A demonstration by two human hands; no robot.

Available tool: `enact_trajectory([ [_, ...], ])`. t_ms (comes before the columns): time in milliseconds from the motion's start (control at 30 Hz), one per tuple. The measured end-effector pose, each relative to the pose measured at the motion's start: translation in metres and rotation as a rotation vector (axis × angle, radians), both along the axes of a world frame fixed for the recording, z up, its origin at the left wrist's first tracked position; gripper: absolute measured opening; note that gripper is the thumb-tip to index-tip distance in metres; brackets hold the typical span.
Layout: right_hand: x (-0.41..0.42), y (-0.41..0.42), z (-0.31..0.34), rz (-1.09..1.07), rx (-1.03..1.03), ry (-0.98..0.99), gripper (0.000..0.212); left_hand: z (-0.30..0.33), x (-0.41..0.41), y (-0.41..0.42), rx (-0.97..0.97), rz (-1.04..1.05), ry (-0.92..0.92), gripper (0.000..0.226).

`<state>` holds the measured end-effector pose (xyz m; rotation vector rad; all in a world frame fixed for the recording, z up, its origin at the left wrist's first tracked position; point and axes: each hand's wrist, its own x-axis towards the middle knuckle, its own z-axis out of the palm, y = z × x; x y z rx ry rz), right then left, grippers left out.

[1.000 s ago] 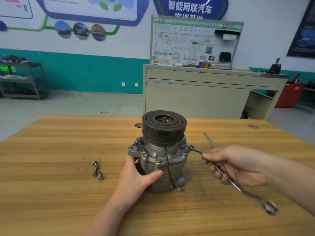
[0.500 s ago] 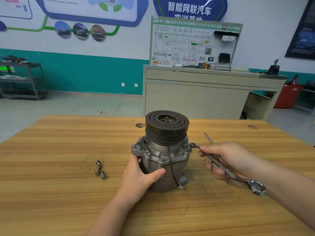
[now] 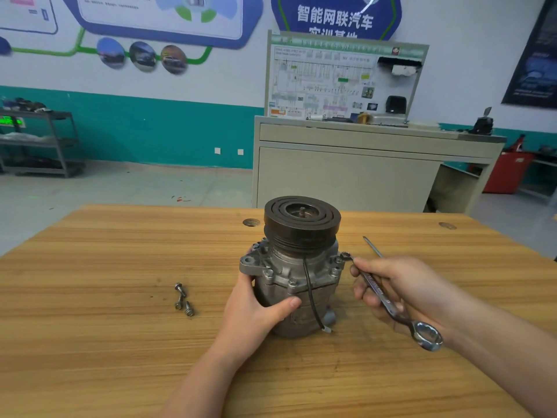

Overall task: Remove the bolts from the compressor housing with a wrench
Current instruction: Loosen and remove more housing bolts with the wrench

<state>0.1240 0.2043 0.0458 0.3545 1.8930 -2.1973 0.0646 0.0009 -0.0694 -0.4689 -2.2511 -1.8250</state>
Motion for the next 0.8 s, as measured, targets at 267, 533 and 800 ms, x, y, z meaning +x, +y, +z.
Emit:
enact_trajectory([
  [267, -0.003, -0.017, 0.005, 0.007, -0.094, -0.049, 0.020, -0.001, 0.000, 0.001, 0.006, 0.005, 0.061, 0.067],
  [533, -0.004, -0.062, -0.001, -0.138, -0.382, 0.034, 0.026, -0.003, 0.001, 0.000, -0.013, 0.010, 0.065, 0.076],
  [800, 0.005, -0.012, -0.005, 0.061, 0.016, -0.060, 0.026, -0.001, 0.001, -0.003, -0.036, -0.008, 0.008, 0.067],
])
